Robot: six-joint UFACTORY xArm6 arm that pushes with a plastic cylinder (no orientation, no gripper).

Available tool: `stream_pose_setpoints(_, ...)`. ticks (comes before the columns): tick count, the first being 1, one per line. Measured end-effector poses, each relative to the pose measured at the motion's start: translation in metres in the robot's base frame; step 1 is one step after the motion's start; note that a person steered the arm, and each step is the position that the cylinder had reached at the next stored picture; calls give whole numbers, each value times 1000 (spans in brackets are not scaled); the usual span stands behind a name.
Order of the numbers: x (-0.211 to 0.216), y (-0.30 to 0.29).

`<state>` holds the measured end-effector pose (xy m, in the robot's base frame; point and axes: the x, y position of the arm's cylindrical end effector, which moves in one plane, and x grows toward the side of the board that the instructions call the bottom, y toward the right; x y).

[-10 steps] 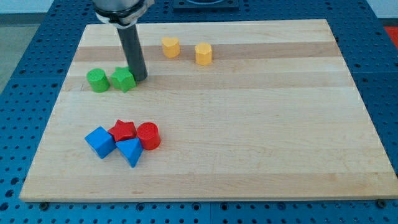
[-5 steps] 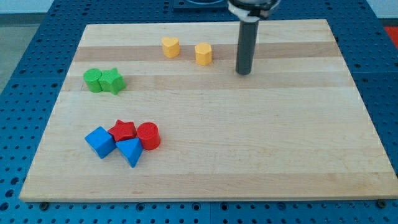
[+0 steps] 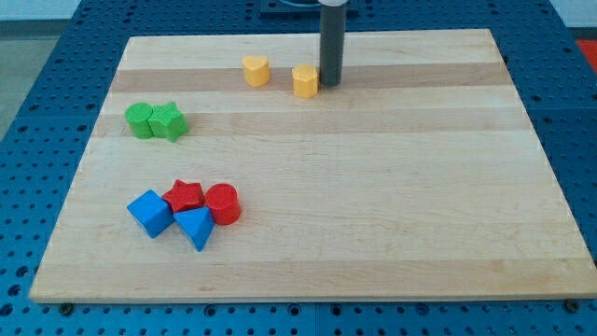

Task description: Push the hexagon to the top right of the green star

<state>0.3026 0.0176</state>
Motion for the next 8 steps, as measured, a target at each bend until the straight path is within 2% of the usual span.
stream_pose_setpoints(4, 20, -92)
stream_pose_setpoints(8, 49, -154)
